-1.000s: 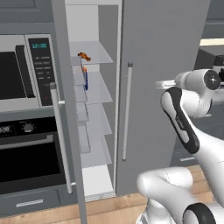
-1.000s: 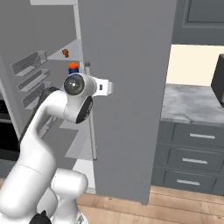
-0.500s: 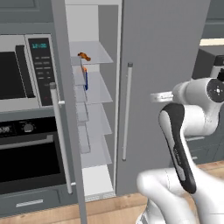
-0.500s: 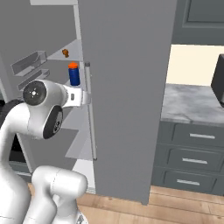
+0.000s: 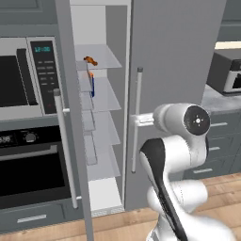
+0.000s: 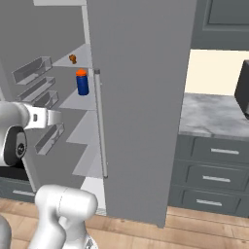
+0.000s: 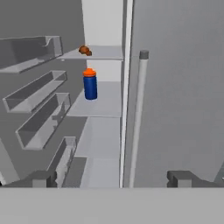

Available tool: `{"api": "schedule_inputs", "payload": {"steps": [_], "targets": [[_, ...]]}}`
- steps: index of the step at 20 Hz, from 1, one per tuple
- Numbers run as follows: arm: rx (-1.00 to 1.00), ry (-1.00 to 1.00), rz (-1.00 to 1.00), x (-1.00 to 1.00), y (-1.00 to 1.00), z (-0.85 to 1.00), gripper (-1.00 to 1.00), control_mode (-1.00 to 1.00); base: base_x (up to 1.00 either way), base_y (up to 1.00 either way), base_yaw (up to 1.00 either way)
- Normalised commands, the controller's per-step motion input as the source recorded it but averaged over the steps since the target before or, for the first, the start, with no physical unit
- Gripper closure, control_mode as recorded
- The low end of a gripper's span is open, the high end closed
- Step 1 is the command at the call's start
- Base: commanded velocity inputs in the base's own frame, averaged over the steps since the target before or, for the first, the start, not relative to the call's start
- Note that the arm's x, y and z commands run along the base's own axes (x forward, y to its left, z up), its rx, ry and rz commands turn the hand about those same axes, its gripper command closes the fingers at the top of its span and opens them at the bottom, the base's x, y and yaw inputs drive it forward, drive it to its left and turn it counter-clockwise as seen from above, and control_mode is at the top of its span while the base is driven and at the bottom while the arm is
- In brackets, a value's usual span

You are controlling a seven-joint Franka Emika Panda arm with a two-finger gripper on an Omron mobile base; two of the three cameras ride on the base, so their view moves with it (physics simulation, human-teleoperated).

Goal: There's a chicken drumstick in the fridge that needs to be moved to the freezer for freezing. Pick up the chicken drumstick from the fridge, place it on any shelf in the freezer, and close the fridge and freezer doors when done.

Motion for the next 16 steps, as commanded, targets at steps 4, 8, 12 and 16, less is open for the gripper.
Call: {"api": "schedule_inputs", "payload": {"steps": [4, 8, 12, 16], "targets": [[0.00, -0.07, 0.00, -0.04, 1.00, -0.37, -1.00, -1.00, 0.00, 0.00, 0.00], [0.03, -0.03, 0.00, 0.00, 0.98, -0.31, -1.00, -1.00, 0.00, 0.00, 0.00], [0.09, 0.00, 0.01, 0.00, 0.84, -0.35, -1.00, -1.00, 0.00, 0.00, 0.00], [0.10, -0.03, 0.00, 0.00, 0.99, -0.44, -1.00, -1.00, 0.00, 0.00, 0.00]]}}
